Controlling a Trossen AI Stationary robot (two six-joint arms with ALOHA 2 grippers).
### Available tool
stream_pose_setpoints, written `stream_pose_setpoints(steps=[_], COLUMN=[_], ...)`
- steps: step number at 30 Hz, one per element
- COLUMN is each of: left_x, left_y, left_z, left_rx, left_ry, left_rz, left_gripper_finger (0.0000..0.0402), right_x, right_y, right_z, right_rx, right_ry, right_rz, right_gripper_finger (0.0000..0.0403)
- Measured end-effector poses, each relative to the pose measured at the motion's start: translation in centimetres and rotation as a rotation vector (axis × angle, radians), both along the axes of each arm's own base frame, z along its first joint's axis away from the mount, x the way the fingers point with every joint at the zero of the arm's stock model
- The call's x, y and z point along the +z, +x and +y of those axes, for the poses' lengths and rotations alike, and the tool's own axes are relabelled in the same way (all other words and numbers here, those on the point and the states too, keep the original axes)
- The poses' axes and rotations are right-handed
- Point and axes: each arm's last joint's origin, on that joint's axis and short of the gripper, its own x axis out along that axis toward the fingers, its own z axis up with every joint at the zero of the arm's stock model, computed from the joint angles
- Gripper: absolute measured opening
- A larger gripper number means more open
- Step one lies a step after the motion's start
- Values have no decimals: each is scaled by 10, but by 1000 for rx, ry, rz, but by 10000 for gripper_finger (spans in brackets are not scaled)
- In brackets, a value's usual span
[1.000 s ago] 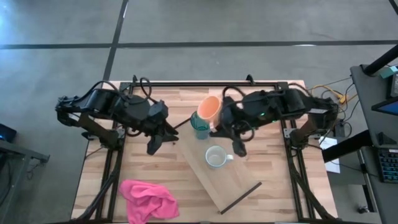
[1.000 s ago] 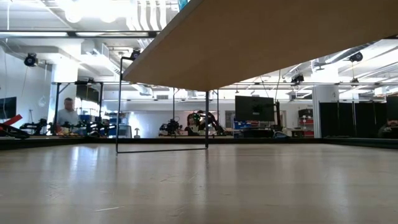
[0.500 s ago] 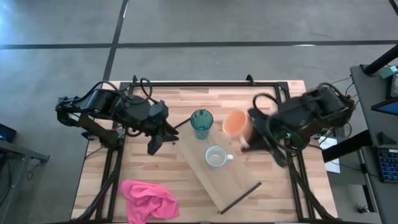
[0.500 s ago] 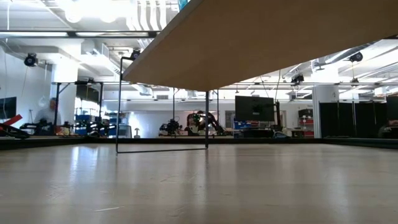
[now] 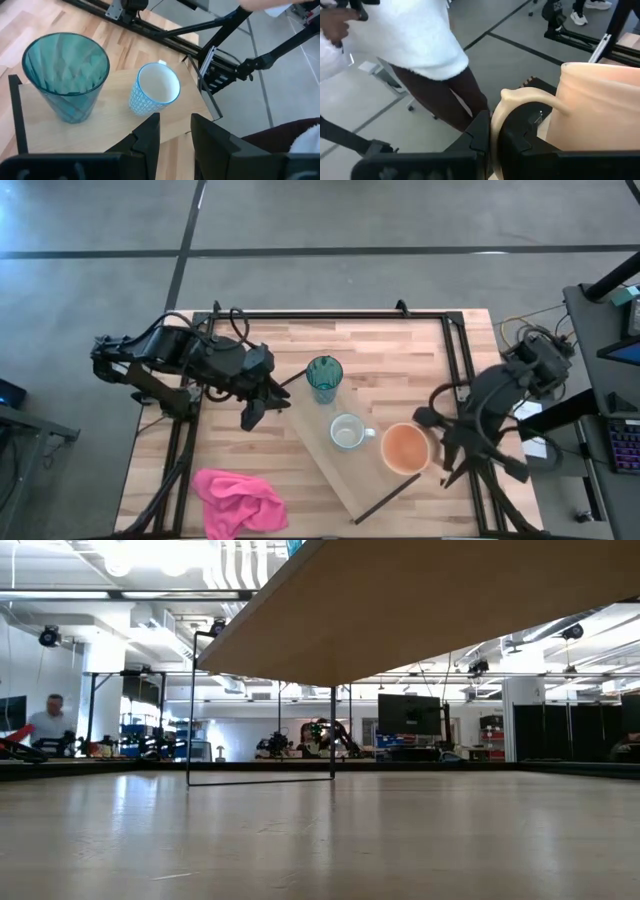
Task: Stack small to large cups/mugs on shelf
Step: Put the yellow mug on the shelf
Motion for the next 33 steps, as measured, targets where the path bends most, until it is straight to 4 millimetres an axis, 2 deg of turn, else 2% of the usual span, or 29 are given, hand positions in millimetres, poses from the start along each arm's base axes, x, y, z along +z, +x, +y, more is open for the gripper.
stream_pose_setpoints(steps=[8,13,19,22,29,33], left_x=[5,5,5,4,10,13], left_y=[7,5,1,0,3,6], left_z=[-3,-12,-24,-29,-36,-39], left_rx=[-6,-40,-90,-107,-100,-103], left_ry=[-16,-18,-21,-20,-23,-36], left_rz=[-66,-65,-65,-65,-139,-179], left_gripper_finger=[96,96,96,96,96,96], right_x=[-10,-19,-42,-50,-72,-84], right_y=[8,14,15,13,-10,-22], right_z=[7,22,41,46,35,25], right_rx=[40,112,130,136,64,49], right_ry=[-41,14,69,118,184,283], right_rz=[-38,-74,-42,-82,-176,-287], right_gripper_finger=[17,17,17,16,12,13])
